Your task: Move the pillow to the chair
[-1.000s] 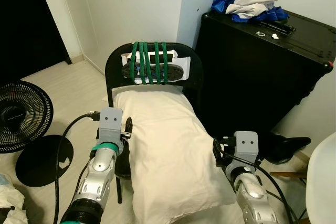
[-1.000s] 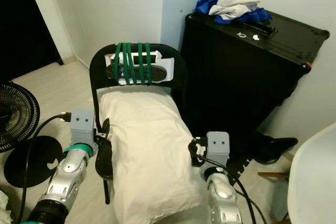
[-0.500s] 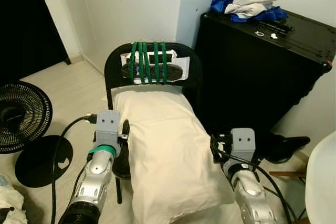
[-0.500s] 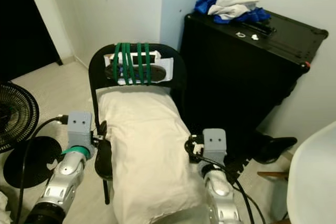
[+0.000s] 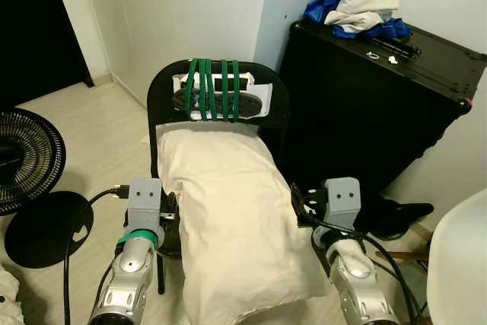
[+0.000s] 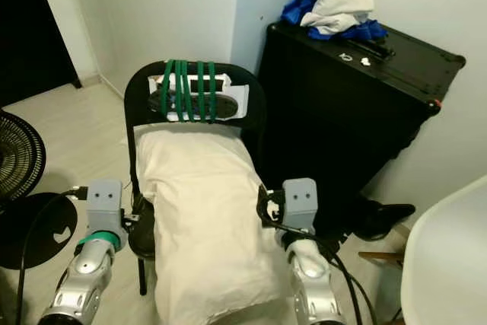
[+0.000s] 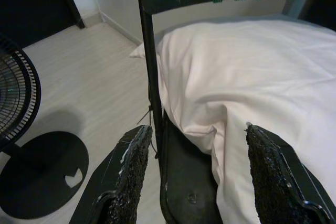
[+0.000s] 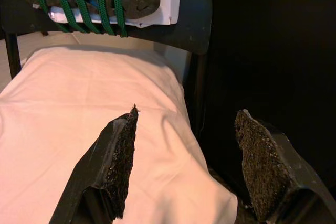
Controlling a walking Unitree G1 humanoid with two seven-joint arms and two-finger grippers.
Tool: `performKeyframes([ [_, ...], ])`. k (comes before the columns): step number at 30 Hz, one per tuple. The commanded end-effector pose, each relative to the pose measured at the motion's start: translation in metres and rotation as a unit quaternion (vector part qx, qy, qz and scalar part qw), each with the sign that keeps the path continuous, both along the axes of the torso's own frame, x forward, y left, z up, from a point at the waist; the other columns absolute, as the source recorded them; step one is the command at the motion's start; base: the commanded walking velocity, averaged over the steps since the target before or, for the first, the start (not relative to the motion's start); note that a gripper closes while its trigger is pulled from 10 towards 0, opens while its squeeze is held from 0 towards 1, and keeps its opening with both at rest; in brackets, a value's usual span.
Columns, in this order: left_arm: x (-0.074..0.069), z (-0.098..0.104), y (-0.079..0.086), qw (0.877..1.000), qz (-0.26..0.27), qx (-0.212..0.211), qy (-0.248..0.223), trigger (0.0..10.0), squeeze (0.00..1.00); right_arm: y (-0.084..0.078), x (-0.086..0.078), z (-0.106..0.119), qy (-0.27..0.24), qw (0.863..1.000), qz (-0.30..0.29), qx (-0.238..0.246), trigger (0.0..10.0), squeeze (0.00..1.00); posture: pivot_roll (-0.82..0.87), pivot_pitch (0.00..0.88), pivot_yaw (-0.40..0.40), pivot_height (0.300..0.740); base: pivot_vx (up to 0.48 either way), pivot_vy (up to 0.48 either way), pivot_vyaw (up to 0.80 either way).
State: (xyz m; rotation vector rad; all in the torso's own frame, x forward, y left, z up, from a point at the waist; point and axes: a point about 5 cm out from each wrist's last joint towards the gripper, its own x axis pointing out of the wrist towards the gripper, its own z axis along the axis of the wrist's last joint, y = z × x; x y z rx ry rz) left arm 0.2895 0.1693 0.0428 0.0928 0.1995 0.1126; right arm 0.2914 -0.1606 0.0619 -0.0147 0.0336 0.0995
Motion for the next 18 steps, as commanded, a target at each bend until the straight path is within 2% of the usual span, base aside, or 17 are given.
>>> performKeyframes([
  [1, -0.003, -0.002, 0.001, 1.0, 0.003, -0.007, 0.005, 10.0, 0.0, -0.001, -0.001, 0.001, -0.004, 1.0, 0.002, -0.003, 10.0, 0.0, 0.07, 0.01, -0.021, 0.74, 0.0, 0.0, 0.0],
  [5, 0.0, 0.0, -0.001, 1.0, -0.005, -0.014, 0.003, 10.0, 0.0, 0.001, -0.003, -0.002, 0.002, 1.0, -0.003, 0.007, 10.0, 0.0, 0.05, 0.007, -0.005, 0.74, 0.0, 0.0, 0.0],
  [8, 0.002, 0.002, -0.005, 0.999, -0.012, -0.033, 0.002, 10.0, 0.0, 0.004, -0.007, -0.006, 0.019, 0.999, 0.011, 0.049, 10.0, 0.0, 0.05, 0.006, -0.003, 0.74, 0.0, 0.0, 0.0],
  [10, 0.002, 0.004, -0.006, 0.999, -0.013, -0.039, -0.002, 10.0, 0.0, 0.005, -0.009, -0.006, 0.019, 0.998, 0.017, 0.058, 10.0, 0.0, 0.05, 0.006, -0.003, 0.74, 0.0, 0.0, 0.0],
  [11, 0.002, 0.006, -0.01, 0.998, -0.023, -0.055, -0.01, 10.0, 0.0, 0.006, -0.012, -0.005, 0.01, 0.996, 0.024, 0.082, 10.0, 0.0, 0.05, 0.006, -0.003, 0.74, 0.0, 0.0, 0.0],
  [16, 0.002, 0.007, -0.013, 0.997, -0.035, -0.065, -0.01, 10.0, 0.0, 0.009, -0.012, -0.006, 0.017, 0.996, 0.031, 0.081, 10.0, 0.0, 0.05, 0.002, 0.018, 0.74, 0.0, 0.0, 0.0],
  [18, 0.003, 0.007, -0.012, 0.998, -0.038, -0.04, -0.011, 10.0, 0.0, 0.01, -0.011, -0.01, 0.029, 0.998, 0.035, 0.052, 10.0, 0.0, 0.06, 0.0, 0.016, 0.74, 0.0, 0.0, 0.0],
])
